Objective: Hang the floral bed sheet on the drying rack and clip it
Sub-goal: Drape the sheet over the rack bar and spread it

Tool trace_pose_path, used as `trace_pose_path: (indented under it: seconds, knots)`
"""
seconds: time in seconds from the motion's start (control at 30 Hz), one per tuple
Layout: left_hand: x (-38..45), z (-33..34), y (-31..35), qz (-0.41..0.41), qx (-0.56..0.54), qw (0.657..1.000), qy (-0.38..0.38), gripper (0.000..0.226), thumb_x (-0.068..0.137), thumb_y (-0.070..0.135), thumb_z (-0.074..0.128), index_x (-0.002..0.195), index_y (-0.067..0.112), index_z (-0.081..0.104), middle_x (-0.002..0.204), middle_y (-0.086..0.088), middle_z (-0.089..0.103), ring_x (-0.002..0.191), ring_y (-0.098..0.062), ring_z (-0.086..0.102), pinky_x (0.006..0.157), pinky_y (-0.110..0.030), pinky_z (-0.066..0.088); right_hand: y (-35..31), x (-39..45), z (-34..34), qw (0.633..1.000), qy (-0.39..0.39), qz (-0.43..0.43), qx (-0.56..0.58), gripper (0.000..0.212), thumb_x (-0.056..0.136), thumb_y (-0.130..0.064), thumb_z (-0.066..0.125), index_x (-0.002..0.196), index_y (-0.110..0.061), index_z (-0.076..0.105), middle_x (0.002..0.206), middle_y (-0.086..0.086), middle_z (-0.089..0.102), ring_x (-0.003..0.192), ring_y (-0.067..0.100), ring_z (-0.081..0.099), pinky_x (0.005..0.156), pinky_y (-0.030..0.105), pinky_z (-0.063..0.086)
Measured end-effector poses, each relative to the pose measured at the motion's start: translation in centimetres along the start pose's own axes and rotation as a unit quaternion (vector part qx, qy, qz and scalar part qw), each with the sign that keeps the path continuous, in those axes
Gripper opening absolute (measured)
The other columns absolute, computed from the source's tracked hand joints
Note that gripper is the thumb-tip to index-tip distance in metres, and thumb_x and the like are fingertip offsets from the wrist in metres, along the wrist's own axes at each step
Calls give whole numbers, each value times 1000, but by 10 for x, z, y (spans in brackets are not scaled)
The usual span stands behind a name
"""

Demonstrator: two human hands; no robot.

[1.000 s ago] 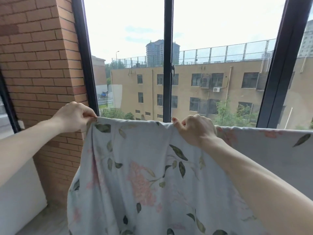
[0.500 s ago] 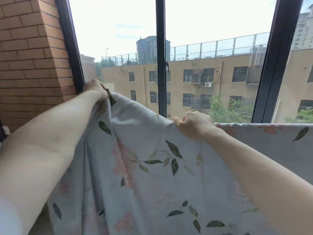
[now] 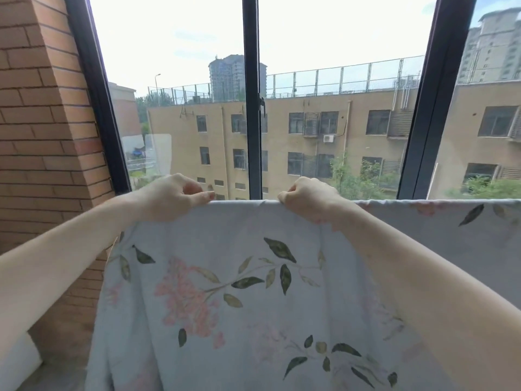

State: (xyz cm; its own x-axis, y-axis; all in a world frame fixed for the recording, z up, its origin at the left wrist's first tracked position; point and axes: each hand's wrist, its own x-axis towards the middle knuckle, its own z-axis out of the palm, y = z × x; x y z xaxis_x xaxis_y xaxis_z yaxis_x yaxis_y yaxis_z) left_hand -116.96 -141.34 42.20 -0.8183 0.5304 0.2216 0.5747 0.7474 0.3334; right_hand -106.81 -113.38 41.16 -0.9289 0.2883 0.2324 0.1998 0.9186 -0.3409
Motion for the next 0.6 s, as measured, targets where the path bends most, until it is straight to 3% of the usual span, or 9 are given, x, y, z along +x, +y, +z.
trace_pose_path:
  seconds: [0.07,0.17,0.2,0.27,0.37,0.47,0.6]
  knots:
    - [-13,17,4,23,131,991,25,54,100,69,36,82,28,67,75,5,67,74,-14,63,67,-34,49,-3,-8,-5,999,-2,-17,28,37,97,-41,52,74,-16,66,62,0,63,50,21,61,46,22,42]
    - [-15,31,-2,25,118,989,81,63,100,71,29,75,20,56,68,3,63,69,-16,61,65,-34,46,5,-21,-11,994,32,-40,93,40,101,-43,54,77,-14,70,60,1,65,46,20,64,34,25,46]
    - [-13,34,-4,26,119,988,94,65,100,71,28,74,19,57,67,2,64,68,-16,61,65,-34,47,13,-26,-11,993,51,-45,98,37,100,-43,55,81,-16,73,62,0,69,50,19,68,36,31,52]
    - [-7,36,-7,30,130,985,111,72,99,73,23,73,16,59,64,3,64,65,-16,62,63,-33,47,34,-34,-10,992,90,-54,75,29,97,-42,57,85,-23,75,67,-7,74,56,14,71,54,38,62]
    - [1,42,-5,36,135,982,127,74,100,72,21,65,14,50,56,3,59,57,-18,58,56,-31,38,60,-42,-11,988,131,-56,63,21,96,-38,61,86,-29,78,70,-13,74,66,7,71,75,34,61]
    - [5,45,3,43,133,981,132,73,99,74,21,59,17,43,51,4,54,54,-18,57,55,-30,36,70,-35,-17,983,137,-47,110,25,98,-30,65,78,-22,78,61,-9,72,59,11,71,70,35,61]
    - [5,43,7,35,138,983,117,73,100,72,22,59,16,46,50,4,55,55,-18,58,58,-30,39,70,-15,-30,976,180,-60,110,23,99,-20,65,80,-22,78,72,-15,70,63,6,64,67,32,57]
